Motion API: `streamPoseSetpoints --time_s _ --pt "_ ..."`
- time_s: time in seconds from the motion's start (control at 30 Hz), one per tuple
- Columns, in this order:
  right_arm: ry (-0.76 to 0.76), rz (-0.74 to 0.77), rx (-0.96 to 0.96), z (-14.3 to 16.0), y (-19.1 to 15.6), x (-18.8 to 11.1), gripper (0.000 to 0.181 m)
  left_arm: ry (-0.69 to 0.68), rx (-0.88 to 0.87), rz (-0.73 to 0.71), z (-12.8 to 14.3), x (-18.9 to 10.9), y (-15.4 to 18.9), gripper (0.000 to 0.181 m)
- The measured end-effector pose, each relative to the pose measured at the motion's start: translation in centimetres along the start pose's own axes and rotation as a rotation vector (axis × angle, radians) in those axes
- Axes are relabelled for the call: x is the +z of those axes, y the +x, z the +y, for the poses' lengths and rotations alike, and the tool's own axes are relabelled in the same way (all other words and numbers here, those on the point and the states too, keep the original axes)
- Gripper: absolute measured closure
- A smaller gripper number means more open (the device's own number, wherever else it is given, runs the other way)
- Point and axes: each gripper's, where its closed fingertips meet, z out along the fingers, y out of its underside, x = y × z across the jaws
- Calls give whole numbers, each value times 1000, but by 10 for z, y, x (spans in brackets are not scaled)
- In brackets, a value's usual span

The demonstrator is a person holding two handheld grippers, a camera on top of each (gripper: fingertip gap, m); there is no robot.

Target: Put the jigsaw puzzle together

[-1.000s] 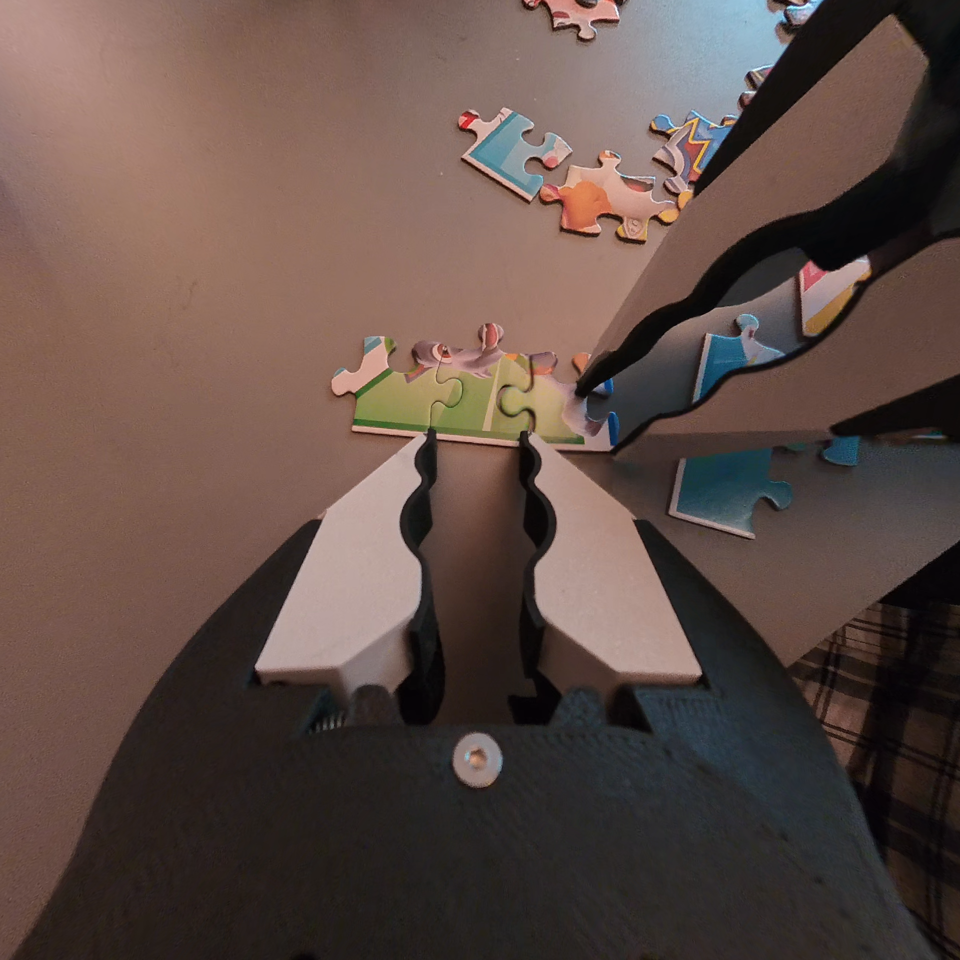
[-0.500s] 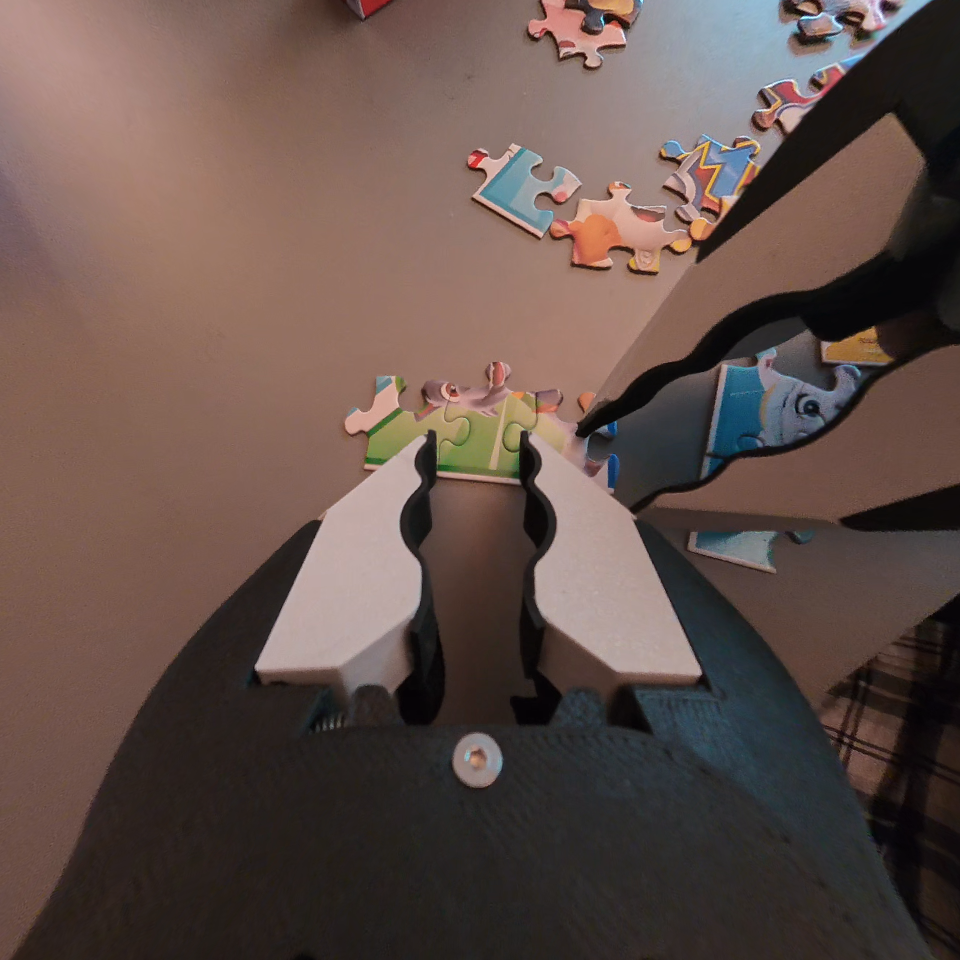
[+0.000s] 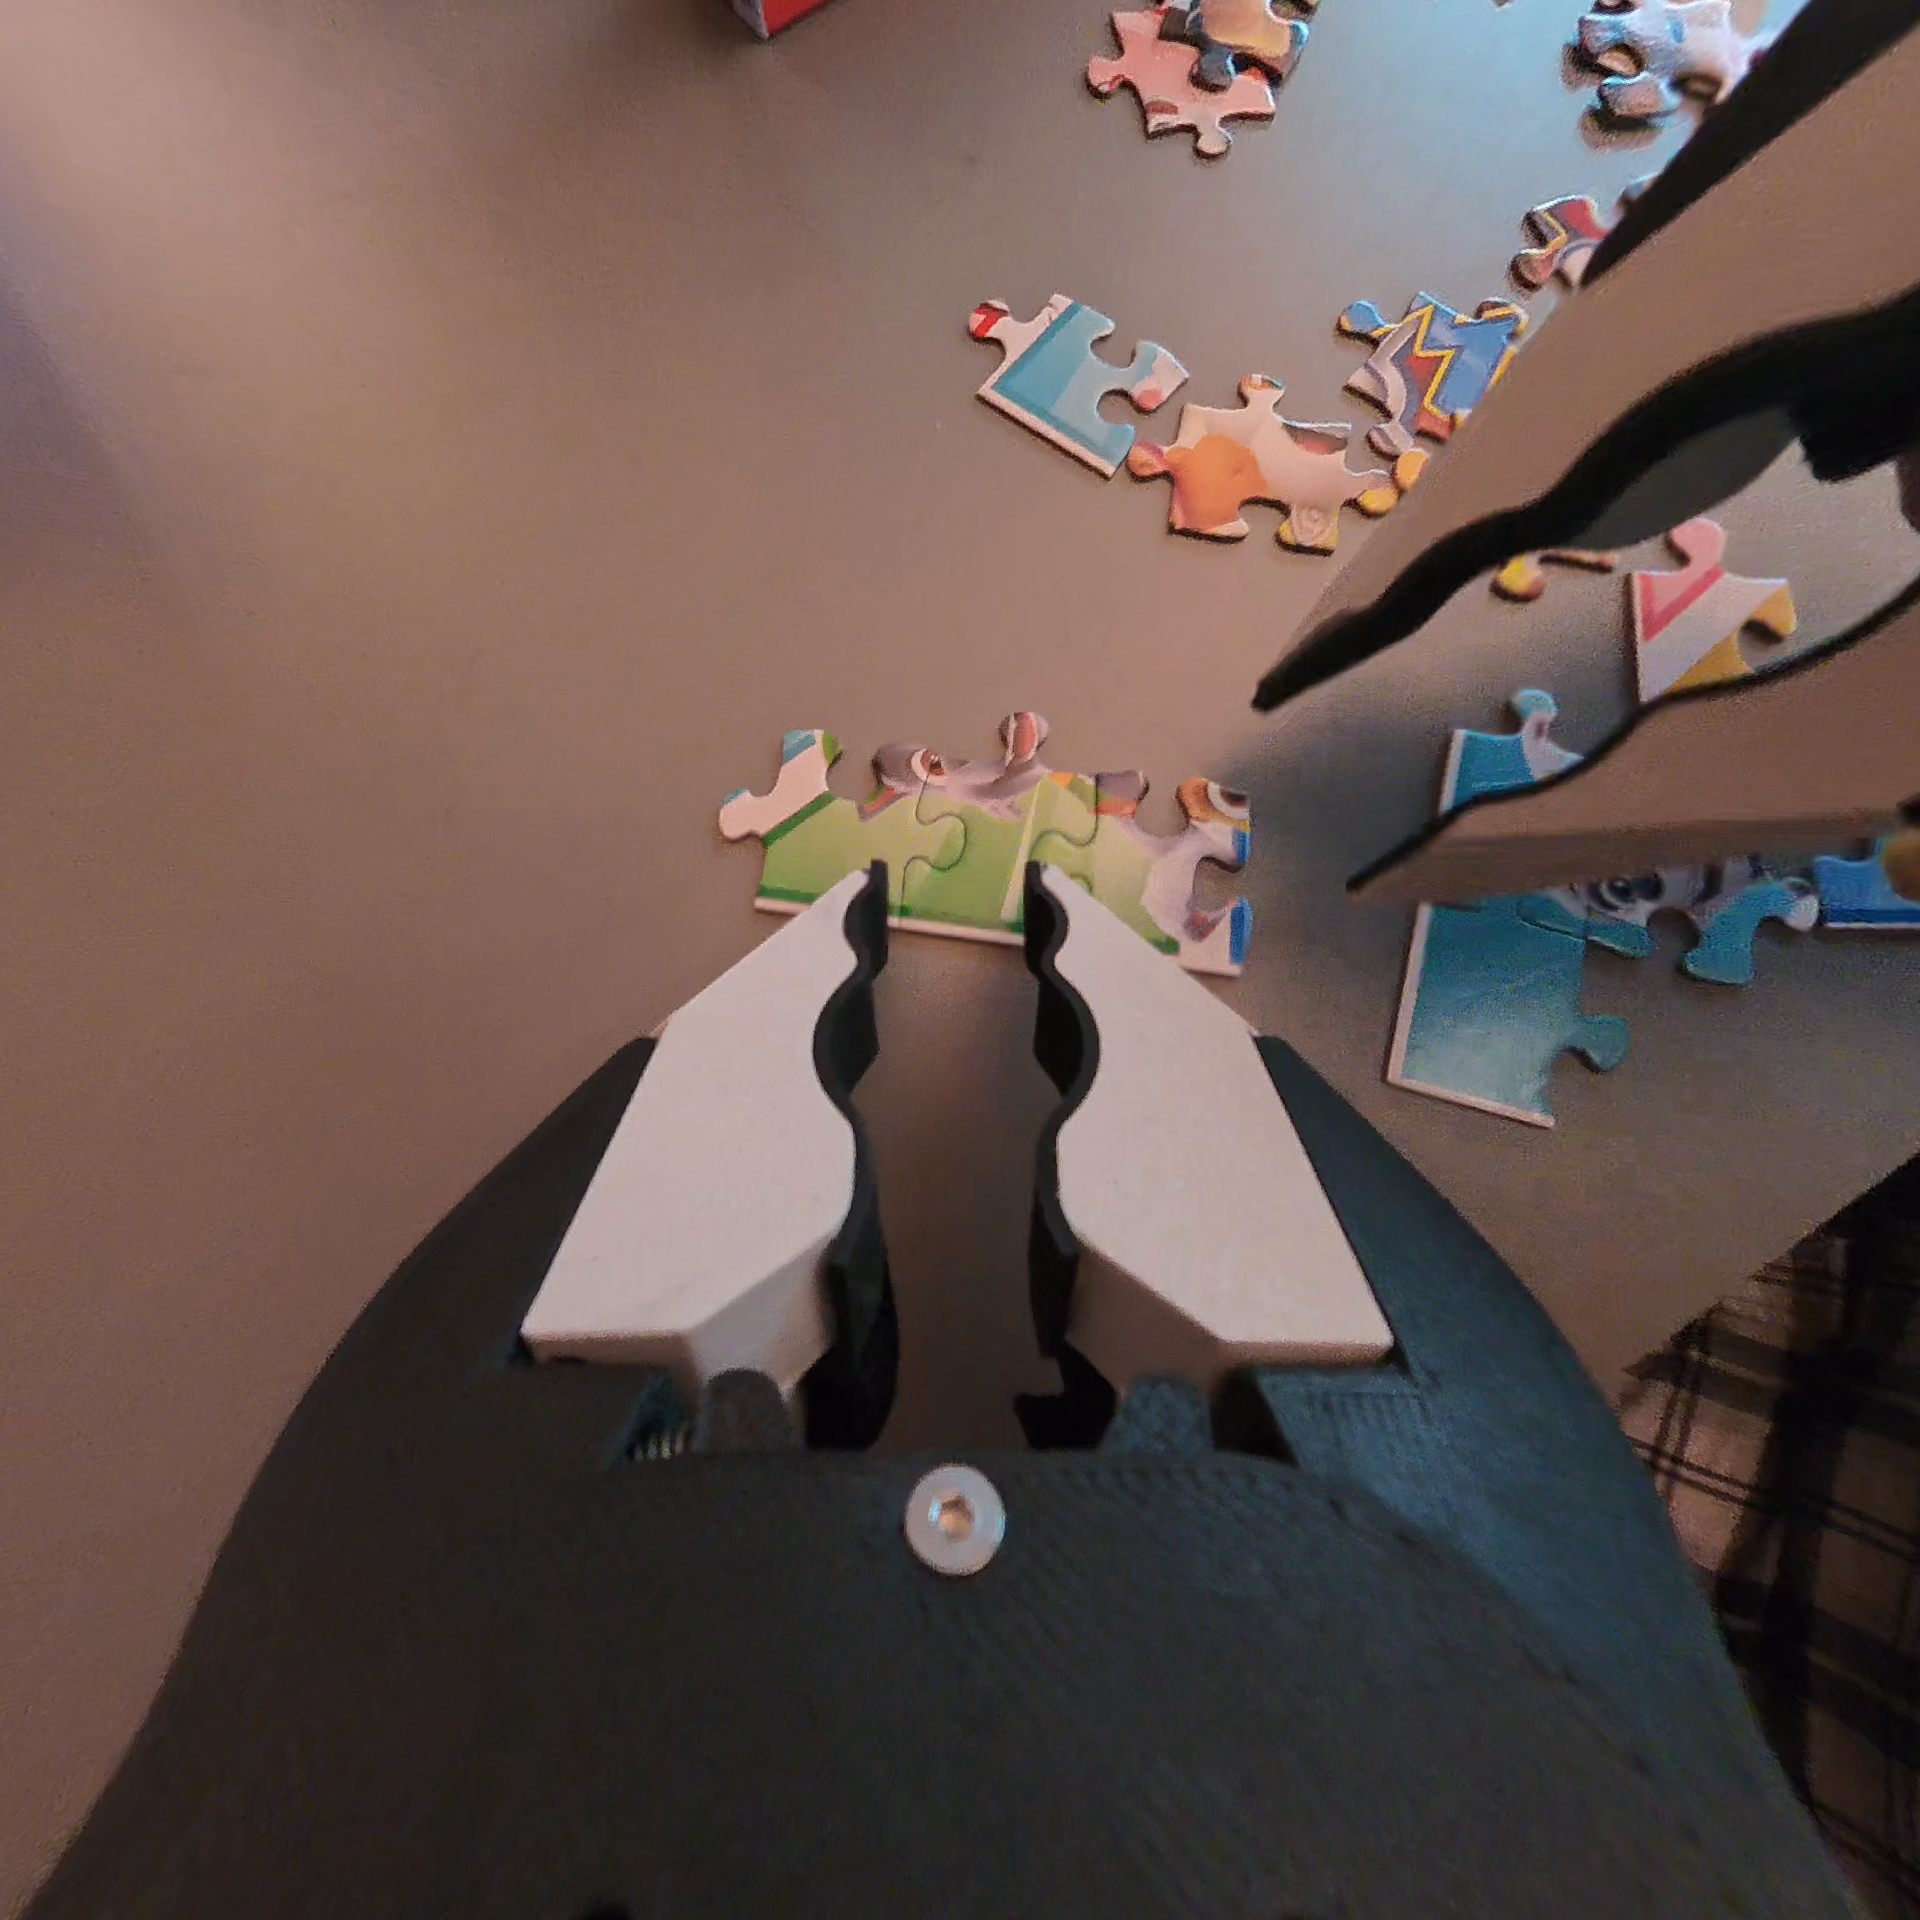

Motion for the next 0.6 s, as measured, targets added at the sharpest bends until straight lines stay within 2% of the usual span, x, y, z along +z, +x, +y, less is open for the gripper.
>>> streamPoseSetpoints --time_s 0.17,0.33,0.43,0.6 --pt "-63 -24 -43 11 -1 9 145 -49 -3 -12 8 4 -4 155" --pt "-54 -91 -74 6 -18 17 142 -47 18 -24 3 10 -9 156" --pt "-15 -110 -45 5 -15 6 144 -36 28 -43 3 7 -16 152" --pt "27 -45 19 15 20 -26 143 -26 27 7 2 7 -7 144"
